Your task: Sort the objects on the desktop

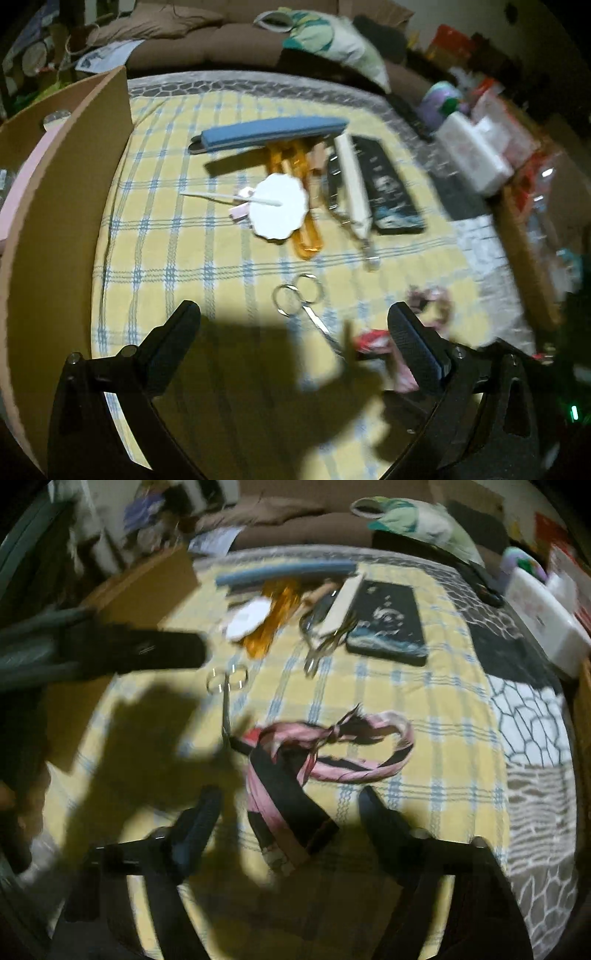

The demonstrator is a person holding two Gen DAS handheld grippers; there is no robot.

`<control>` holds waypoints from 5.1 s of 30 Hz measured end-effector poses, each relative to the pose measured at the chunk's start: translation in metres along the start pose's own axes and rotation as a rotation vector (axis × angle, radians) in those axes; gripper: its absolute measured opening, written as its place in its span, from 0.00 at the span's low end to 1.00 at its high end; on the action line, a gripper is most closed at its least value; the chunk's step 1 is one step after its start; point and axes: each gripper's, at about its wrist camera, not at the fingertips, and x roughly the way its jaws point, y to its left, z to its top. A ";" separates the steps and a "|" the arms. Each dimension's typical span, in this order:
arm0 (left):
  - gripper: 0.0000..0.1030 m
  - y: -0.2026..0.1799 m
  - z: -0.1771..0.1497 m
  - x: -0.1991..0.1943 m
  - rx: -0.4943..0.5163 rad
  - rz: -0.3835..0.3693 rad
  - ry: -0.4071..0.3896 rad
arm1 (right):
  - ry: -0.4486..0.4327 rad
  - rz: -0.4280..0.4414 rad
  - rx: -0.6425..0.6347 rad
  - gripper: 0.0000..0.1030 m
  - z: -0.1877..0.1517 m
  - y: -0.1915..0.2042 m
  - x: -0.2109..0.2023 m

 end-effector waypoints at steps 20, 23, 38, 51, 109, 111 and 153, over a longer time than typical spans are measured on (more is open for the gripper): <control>0.29 -0.025 -0.012 0.025 0.147 0.023 -0.061 | -0.264 0.105 0.259 0.10 0.011 -0.059 -0.074; 0.29 -0.018 -0.013 0.004 0.126 -0.033 -0.099 | -0.308 0.130 0.245 0.10 0.019 -0.052 -0.092; 0.21 0.002 -0.001 -0.093 0.105 -0.145 -0.187 | -0.335 0.160 0.284 0.35 0.038 -0.042 -0.121; 0.21 0.021 0.007 -0.142 0.101 -0.173 -0.238 | -0.038 0.026 0.034 0.74 0.008 0.001 -0.002; 0.37 0.290 -0.041 -0.167 -0.356 0.078 -0.161 | -0.113 0.393 -0.025 0.49 0.122 0.257 0.014; 0.47 0.293 -0.042 -0.172 -0.374 0.060 -0.187 | -0.142 0.351 -0.029 0.67 0.124 0.254 0.007; 1.00 0.123 -0.034 -0.183 -0.028 0.098 -0.255 | -0.237 0.127 0.138 1.00 0.084 0.088 -0.088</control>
